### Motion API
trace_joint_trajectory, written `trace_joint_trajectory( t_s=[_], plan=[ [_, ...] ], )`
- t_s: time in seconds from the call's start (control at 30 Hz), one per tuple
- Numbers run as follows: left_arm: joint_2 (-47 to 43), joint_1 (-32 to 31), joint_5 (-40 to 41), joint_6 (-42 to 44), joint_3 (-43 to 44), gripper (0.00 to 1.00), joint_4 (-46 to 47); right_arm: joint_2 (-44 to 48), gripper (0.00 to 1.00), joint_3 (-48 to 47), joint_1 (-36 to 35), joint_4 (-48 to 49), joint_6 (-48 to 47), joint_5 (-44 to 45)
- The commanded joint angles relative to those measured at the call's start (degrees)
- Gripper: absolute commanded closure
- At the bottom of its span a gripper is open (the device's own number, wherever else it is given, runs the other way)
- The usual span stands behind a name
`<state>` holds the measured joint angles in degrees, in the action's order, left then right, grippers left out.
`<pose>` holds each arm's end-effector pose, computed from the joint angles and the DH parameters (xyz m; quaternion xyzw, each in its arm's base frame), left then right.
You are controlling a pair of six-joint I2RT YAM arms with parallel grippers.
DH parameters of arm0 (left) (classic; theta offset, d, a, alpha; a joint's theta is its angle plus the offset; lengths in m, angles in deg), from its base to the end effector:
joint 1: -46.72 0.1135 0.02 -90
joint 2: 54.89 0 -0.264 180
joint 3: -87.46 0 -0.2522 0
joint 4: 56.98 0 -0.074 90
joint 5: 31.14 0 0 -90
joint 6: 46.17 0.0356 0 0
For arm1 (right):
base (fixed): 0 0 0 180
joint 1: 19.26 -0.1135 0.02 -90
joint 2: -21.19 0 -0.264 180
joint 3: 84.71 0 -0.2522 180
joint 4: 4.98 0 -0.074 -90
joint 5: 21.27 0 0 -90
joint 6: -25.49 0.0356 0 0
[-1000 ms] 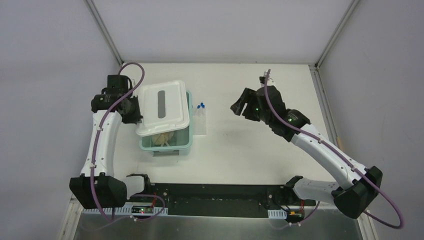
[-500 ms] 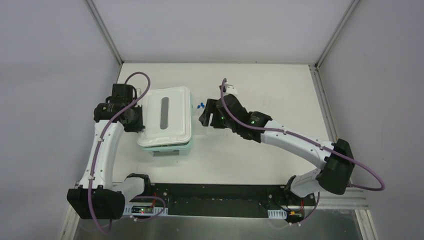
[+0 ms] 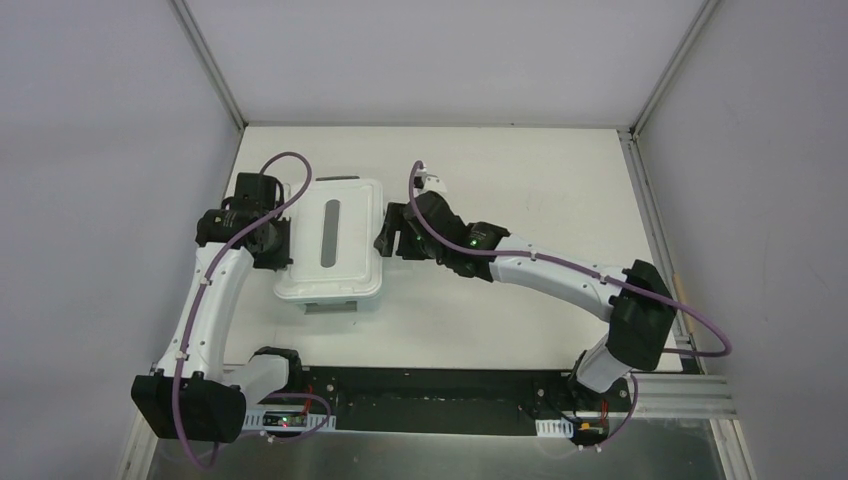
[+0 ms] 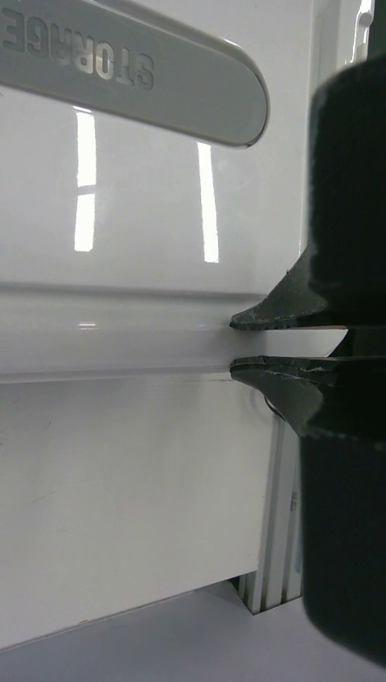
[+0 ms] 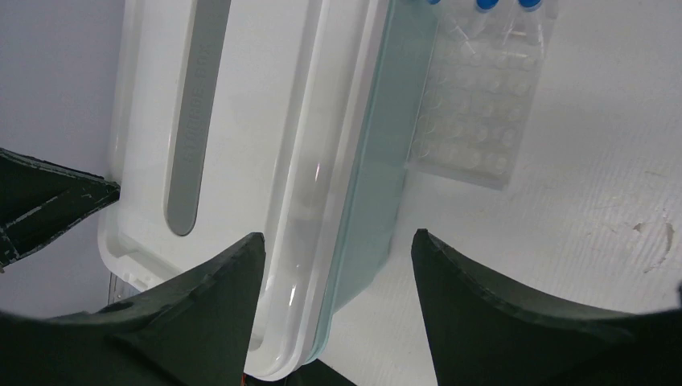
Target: Organize the chemistry lab equipment
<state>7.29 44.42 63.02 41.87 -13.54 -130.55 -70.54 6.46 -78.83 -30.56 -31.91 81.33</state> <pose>0.1982 -0.0054 0.3284 -0.0075 0.9576 0.0241 0.2870 0.1968 0.3198 0.3128 -0.1446 0.8437 0.3008 0.4205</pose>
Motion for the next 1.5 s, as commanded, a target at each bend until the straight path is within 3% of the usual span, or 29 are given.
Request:
trace_joint_trajectory(
  t_s=[0.0, 0.27, 0.77, 1.0, 1.13, 1.37, 1.47],
  plan=[
    [-1.1, -0.8, 3.3, 1.2, -0.8, 1.0, -2.1, -1.8, 0.29, -3.7, -1.4, 1.9, 1.0, -1.6],
    [-0.7, -0.9, 4.4, 0.4, -0.7, 1.0, -2.8, -5.0, 0.31, -5.5, -2.2, 0.9, 1.5, -2.8],
    [1.5, -1.1, 5.0, -2.7, 2.3, 0.99, -6.4, -6.9, 0.46, -5.6, -3.3, -1.1, 3.5, -3.0],
    [2.0, -1.1, 6.5, -4.7, 3.6, 0.75, -7.2, -6.7, 0.46, -5.7, -3.5, -2.2, 3.2, -0.8],
    [2.0, -1.1, 7.7, -5.5, 6.4, 0.57, -7.7, -5.5, 0.38, -6.2, -3.5, -3.1, 1.8, 1.1],
    [2.2, -1.1, 6.1, -7.2, 12.5, 0.33, -7.5, -1.0, 0.27, -8.0, -3.5, -2.8, -6.6, 1.9],
    [2.8, -0.8, 6.4, -8.3, 12.2, 0.24, -5.6, 2.6, 0.26, -4.6, -3.8, 2.5, -12.6, 0.6]
  ],
)
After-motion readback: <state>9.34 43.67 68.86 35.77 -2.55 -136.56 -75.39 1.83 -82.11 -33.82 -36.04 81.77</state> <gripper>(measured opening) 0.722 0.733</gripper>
